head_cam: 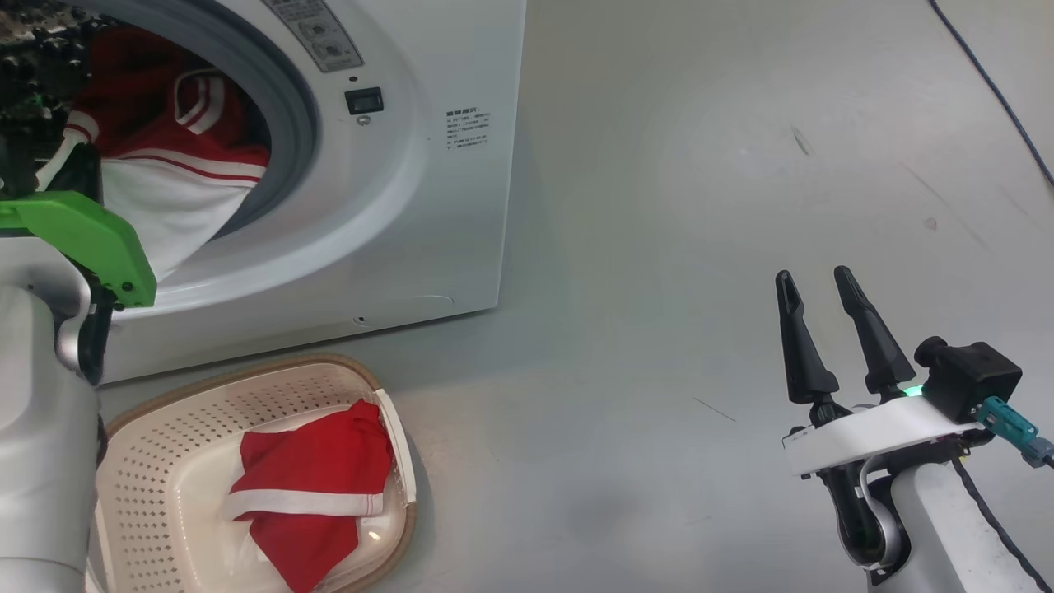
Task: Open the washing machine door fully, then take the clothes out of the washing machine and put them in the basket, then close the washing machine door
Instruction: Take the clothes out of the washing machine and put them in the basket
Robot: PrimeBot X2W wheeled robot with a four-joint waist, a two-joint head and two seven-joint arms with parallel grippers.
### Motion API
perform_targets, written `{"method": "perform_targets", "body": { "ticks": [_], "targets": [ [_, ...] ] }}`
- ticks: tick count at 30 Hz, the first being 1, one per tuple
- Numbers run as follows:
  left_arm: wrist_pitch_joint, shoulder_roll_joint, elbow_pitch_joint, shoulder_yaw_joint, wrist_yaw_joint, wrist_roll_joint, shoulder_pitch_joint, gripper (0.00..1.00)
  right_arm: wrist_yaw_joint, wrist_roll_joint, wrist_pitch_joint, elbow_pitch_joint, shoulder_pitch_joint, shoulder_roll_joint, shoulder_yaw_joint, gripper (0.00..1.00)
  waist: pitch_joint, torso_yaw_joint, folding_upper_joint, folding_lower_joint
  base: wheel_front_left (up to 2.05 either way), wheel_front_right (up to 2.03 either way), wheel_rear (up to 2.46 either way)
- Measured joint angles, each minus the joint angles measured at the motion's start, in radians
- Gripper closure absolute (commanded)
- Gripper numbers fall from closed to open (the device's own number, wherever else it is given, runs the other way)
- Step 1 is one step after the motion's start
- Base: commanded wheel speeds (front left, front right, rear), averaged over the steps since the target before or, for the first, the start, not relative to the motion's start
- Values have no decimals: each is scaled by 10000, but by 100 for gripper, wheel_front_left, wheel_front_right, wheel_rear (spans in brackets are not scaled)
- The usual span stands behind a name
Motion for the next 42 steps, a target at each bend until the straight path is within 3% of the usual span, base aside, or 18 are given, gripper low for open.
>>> {"method": "perform_targets", "body": {
  "ticks": [21,36,42],
  "targets": [
    [-2619,-566,-882,-723,-313,2,1492,100,0,-63,0,88,825,-69,-219,0,-1484,1214,0,0,0,0,0],
    [-2892,-965,-2721,-675,-313,2,2260,100,0,-77,0,15,1227,-69,-276,0,-2039,1880,0,0,0,0,0],
    [-2892,-1003,-4529,-497,-313,107,2440,100,0,-81,0,-36,1236,-81,-234,0,-2106,2002,0,0,0,0,0]
  ]
}}
